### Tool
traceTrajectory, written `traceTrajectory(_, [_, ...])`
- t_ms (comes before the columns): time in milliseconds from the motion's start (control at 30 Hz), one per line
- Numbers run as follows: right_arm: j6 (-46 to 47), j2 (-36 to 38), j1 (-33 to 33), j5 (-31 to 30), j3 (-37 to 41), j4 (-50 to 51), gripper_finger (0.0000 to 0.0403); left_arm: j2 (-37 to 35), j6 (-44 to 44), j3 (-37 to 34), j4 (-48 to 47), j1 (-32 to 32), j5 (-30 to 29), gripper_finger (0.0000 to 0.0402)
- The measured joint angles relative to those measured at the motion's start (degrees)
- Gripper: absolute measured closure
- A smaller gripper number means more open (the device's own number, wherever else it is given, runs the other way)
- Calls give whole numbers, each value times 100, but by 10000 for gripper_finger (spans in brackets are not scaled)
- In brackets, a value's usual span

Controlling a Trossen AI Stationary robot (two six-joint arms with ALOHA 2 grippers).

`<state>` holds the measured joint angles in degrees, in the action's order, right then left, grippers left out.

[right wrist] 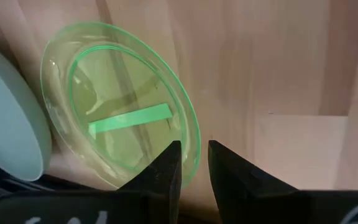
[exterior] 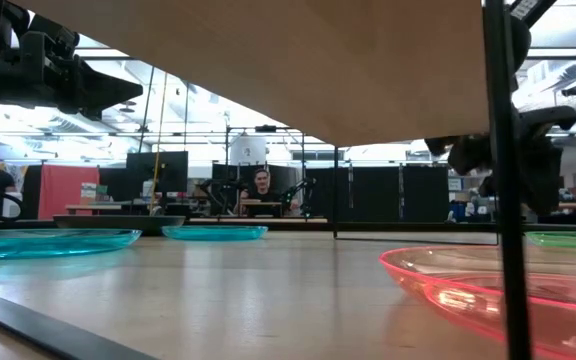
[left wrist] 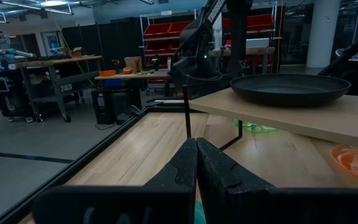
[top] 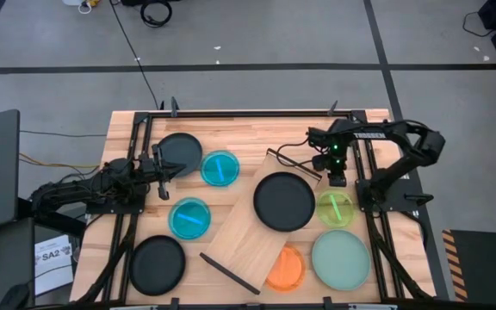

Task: Place and stack plates onto a shelf
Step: Put the green plate on the shelf

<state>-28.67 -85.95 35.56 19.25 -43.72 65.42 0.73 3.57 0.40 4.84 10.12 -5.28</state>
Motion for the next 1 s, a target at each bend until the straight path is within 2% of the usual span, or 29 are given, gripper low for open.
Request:
traceTrajectory(633, [60,-762,-61,-23,0,-221,317,0,2,1,-2,1,2,390])
traceTrajectory(1000, [166,-866,-85,-163,0,-361,317,0,2,-1,-1,0,2,390])
